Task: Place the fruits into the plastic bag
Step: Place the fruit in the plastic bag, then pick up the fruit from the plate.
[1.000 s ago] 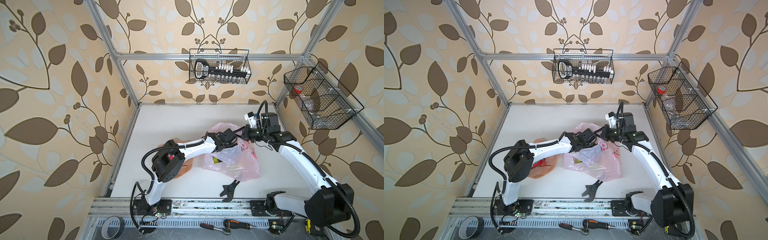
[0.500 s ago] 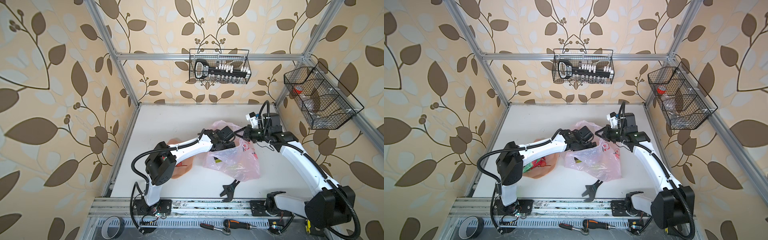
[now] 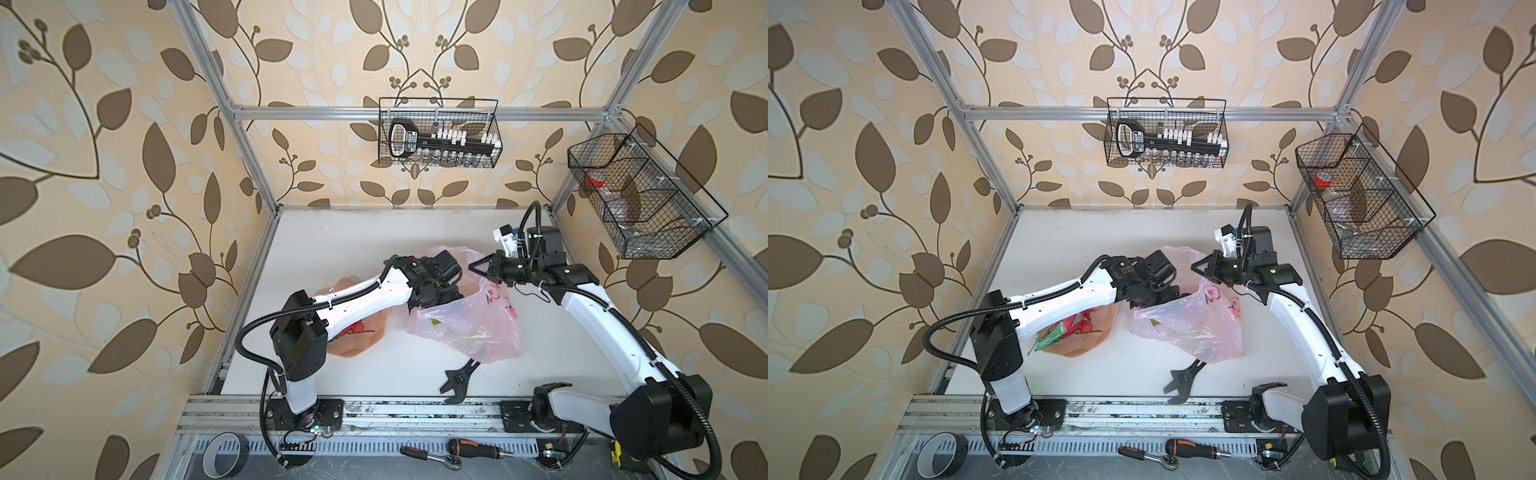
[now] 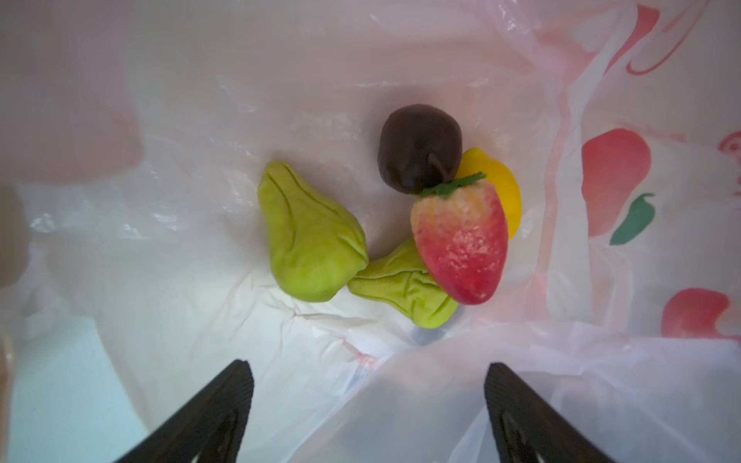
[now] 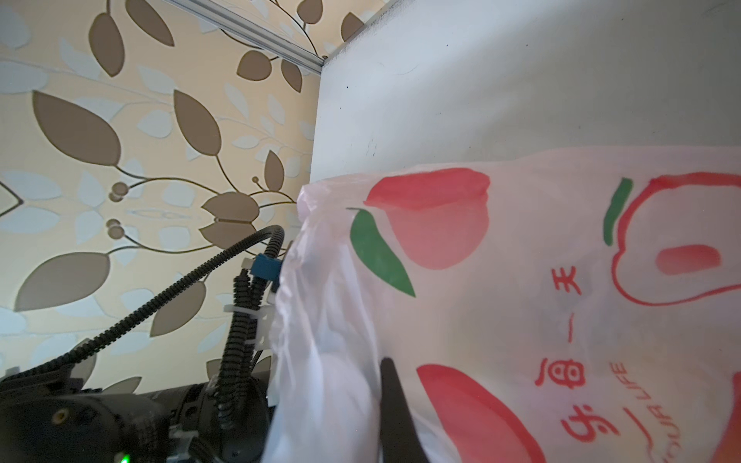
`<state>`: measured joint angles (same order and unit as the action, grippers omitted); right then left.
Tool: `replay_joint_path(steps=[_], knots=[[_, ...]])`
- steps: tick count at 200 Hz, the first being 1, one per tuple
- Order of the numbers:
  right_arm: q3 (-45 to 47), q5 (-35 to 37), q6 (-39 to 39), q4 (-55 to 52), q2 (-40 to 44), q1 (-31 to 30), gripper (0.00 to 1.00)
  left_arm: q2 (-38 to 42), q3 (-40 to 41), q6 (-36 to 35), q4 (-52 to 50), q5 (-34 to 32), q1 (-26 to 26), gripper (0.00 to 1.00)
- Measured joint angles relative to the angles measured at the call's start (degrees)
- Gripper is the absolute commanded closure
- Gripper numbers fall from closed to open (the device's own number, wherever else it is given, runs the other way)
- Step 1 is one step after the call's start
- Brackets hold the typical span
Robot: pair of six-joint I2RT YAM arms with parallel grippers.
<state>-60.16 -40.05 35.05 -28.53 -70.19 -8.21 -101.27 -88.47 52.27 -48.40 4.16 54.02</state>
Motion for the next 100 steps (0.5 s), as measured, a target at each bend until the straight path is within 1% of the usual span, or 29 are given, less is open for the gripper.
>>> replay_joint_path(steps=[60, 100], knots=[[0.0, -0.1, -0.3, -0.3, 0.0, 0.0, 1.00, 5.5, 4.0, -6.8, -3.0, -0.4, 0.0, 0.09], [0.0, -0.1, -0.6, -0.5, 0.0, 0.1, 1.00, 9.2, 7.0, -8.5, -6.2, -3.6, -0.5, 0.09]])
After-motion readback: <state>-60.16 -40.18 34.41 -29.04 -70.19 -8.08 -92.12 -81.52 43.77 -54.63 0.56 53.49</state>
